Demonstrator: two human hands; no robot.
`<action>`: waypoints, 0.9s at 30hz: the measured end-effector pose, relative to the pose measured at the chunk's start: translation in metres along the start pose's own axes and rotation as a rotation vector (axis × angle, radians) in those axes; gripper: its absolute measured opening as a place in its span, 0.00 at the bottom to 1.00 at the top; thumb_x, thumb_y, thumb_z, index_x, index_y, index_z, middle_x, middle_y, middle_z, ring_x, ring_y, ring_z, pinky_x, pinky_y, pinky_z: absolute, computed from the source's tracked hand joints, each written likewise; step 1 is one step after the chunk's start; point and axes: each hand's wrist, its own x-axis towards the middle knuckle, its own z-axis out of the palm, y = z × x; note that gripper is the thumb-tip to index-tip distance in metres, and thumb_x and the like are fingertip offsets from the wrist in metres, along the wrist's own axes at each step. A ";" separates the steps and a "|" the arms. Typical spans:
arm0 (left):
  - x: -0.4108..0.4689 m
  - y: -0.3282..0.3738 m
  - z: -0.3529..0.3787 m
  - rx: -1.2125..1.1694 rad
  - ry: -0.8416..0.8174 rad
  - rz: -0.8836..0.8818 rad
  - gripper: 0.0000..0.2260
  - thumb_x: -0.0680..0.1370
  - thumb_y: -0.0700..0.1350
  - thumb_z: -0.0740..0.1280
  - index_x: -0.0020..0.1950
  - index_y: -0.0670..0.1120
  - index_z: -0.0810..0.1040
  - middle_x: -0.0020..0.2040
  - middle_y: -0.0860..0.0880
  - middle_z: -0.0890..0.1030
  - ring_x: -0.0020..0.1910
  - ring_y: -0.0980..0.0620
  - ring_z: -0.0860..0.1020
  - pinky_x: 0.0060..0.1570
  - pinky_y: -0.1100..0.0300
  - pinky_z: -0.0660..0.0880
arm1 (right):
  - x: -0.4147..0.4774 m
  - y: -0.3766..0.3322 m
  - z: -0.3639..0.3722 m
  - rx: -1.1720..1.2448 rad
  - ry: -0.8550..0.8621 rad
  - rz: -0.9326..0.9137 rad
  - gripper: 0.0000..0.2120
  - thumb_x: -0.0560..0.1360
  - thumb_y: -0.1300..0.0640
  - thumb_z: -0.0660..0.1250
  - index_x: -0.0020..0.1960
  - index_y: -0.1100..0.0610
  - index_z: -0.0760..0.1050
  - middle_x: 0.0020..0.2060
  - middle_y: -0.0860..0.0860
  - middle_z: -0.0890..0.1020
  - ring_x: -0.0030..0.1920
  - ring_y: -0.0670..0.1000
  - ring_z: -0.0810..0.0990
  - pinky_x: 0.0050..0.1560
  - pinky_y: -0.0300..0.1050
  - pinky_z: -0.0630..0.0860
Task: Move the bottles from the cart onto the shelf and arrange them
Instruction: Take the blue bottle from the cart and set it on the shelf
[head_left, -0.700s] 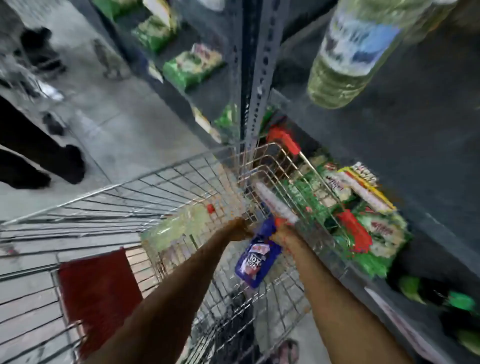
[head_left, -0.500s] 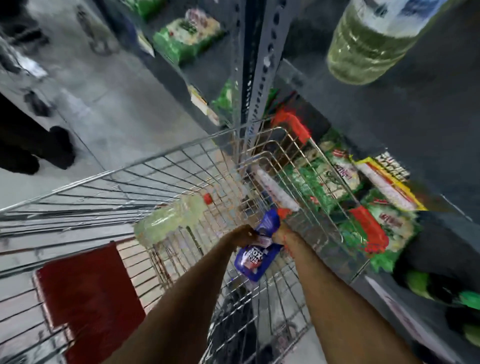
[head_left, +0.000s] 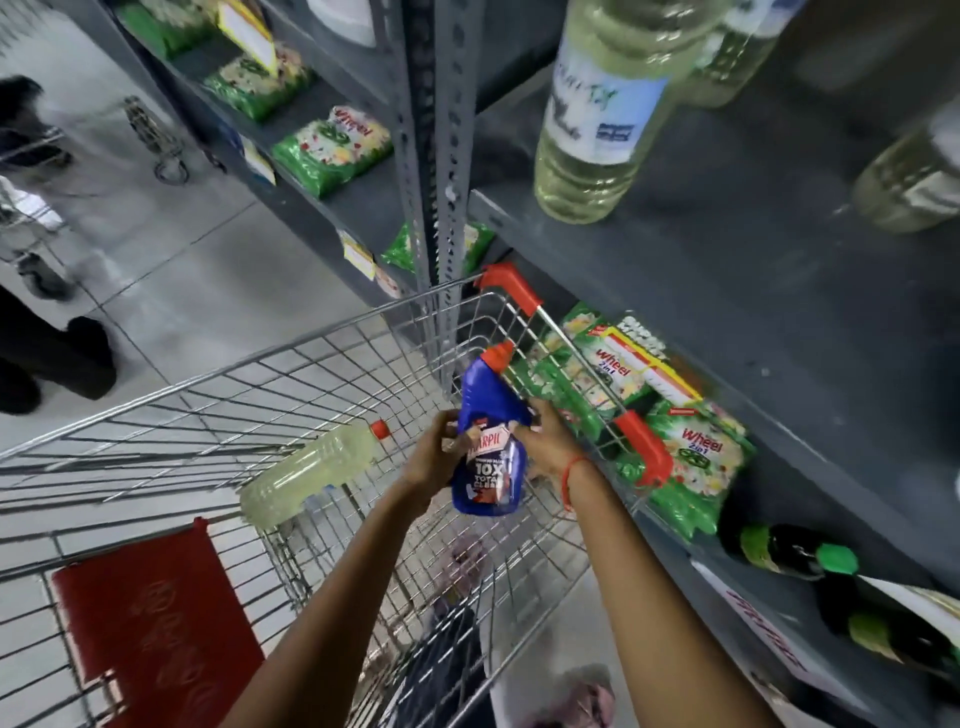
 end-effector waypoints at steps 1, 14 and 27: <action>-0.016 0.018 0.005 -0.030 0.026 0.066 0.11 0.81 0.42 0.57 0.63 0.47 0.67 0.60 0.41 0.73 0.47 0.51 0.78 0.39 0.59 0.80 | -0.016 -0.006 -0.011 0.023 0.034 -0.076 0.22 0.76 0.61 0.62 0.69 0.59 0.63 0.61 0.58 0.75 0.54 0.53 0.76 0.52 0.47 0.74; -0.221 0.163 0.230 0.110 -0.130 0.886 0.12 0.75 0.49 0.66 0.58 0.52 0.73 0.55 0.46 0.80 0.51 0.55 0.80 0.48 0.67 0.77 | -0.321 0.054 -0.226 0.294 0.564 -0.740 0.20 0.74 0.54 0.67 0.65 0.51 0.72 0.60 0.47 0.81 0.58 0.43 0.78 0.62 0.44 0.74; -0.257 0.165 0.534 0.316 -0.370 1.050 0.20 0.76 0.49 0.62 0.65 0.40 0.70 0.58 0.39 0.79 0.56 0.42 0.78 0.56 0.44 0.76 | -0.429 0.224 -0.437 0.315 0.909 -0.728 0.20 0.76 0.55 0.64 0.66 0.50 0.68 0.58 0.44 0.77 0.54 0.31 0.77 0.56 0.33 0.76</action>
